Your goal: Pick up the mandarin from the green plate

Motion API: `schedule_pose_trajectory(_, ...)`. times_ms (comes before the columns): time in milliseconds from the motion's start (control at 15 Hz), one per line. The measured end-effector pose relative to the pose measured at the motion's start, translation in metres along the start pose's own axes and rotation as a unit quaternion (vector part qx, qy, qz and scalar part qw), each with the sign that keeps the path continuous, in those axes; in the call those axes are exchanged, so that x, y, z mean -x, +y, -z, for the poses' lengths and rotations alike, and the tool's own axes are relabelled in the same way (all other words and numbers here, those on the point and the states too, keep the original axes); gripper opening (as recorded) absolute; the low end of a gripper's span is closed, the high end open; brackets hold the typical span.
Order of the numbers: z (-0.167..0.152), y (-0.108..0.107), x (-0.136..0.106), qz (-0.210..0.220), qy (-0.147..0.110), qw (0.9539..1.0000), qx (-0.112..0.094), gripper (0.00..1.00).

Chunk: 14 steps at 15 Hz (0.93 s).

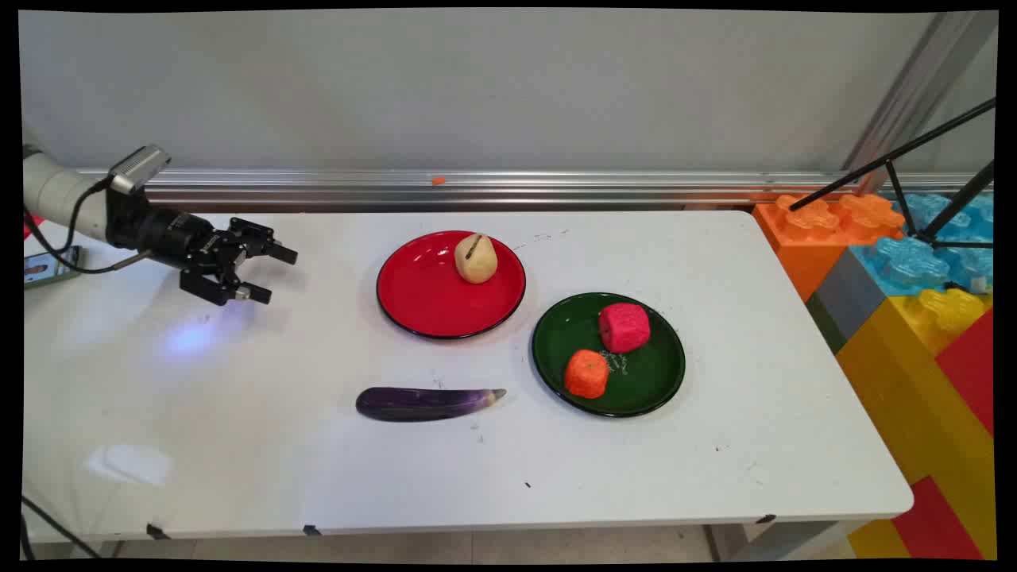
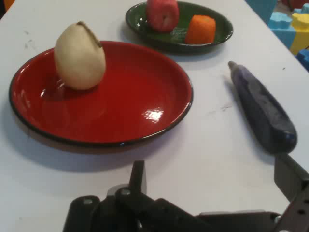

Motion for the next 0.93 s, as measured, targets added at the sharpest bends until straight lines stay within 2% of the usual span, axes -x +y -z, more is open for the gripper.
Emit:
schedule_pose_trajectory(467,-0.012,0.025,-0.022,-0.001,0.024,0.9991,0.034,1.00)
schedule_pose_trajectory(933,-0.048,0.028,-0.059,-0.019,0.047,0.9971,0.057,1.00)
